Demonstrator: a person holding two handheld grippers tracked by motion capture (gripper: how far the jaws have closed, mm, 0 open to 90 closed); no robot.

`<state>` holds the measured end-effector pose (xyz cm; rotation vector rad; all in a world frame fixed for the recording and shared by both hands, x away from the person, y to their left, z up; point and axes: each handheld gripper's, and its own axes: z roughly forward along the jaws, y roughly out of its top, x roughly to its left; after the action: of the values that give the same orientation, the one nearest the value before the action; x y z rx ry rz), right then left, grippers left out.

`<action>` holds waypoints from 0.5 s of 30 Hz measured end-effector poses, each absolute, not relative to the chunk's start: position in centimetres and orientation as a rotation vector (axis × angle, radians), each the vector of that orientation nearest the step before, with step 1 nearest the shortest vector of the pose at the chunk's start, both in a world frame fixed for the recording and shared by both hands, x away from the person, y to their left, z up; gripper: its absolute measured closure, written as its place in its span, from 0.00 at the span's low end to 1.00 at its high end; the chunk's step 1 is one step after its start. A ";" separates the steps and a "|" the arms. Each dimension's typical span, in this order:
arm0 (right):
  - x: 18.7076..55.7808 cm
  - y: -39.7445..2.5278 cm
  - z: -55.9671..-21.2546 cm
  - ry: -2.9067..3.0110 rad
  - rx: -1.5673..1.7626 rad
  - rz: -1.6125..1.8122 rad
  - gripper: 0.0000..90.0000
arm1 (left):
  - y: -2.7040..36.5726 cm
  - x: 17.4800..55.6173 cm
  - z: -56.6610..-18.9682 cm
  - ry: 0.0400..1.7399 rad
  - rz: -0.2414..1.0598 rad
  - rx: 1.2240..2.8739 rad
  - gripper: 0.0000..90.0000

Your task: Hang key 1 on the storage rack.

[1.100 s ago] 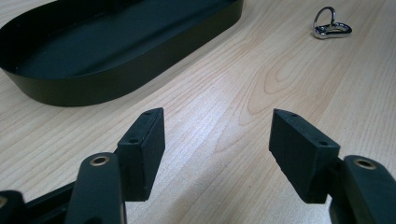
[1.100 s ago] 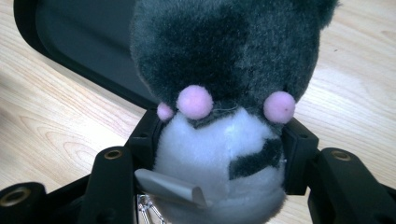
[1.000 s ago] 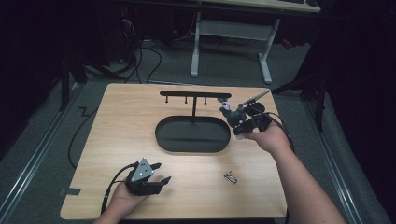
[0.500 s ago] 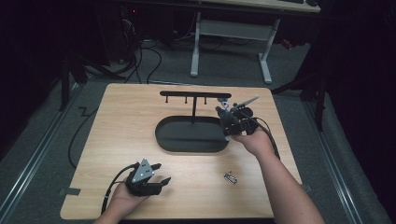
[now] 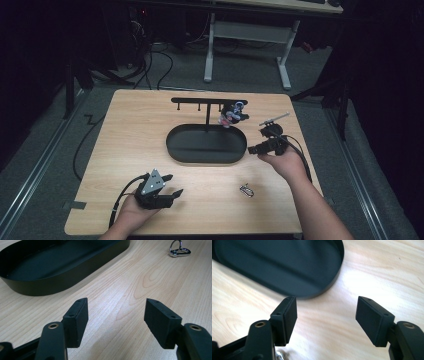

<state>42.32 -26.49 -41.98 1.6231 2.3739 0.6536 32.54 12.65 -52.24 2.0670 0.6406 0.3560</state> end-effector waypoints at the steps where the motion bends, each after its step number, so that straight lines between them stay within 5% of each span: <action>1: 41.6 -26.8 -42.2 2.364 1.616 0.670 0.40 | 12.6 32.5 -52.2 0.641 0.355 2.067 0.41; 15: 30.9 -28.5 -49.5 2.247 1.581 0.964 0.45 | 12.1 32.4 -52.3 0.637 0.349 2.086 0.41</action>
<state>30.90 -28.45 -49.55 1.5808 2.2470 0.9641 32.41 12.05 -52.35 2.0858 0.6373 0.3488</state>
